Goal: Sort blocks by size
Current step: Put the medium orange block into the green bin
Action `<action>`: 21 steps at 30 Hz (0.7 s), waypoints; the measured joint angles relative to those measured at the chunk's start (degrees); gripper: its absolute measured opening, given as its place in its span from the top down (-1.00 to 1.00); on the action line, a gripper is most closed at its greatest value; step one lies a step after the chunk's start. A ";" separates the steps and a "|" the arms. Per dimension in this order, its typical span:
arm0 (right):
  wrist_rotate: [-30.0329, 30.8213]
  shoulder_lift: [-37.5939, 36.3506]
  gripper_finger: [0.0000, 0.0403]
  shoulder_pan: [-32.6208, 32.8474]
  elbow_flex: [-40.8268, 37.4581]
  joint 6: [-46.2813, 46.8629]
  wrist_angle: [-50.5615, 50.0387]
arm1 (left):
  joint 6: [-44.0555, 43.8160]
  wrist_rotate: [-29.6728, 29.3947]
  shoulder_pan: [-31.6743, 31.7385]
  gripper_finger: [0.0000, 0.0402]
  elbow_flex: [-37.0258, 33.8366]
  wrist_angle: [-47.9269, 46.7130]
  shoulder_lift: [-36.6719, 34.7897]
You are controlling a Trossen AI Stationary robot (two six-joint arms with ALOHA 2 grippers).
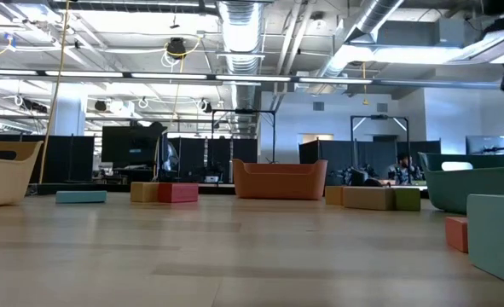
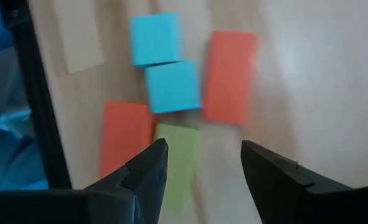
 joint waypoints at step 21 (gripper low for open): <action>-0.64 2.88 -0.14 -9.41 0.02 -9.80 11.12 | 0.00 -0.09 2.01 -0.33 0.00 -0.02 0.00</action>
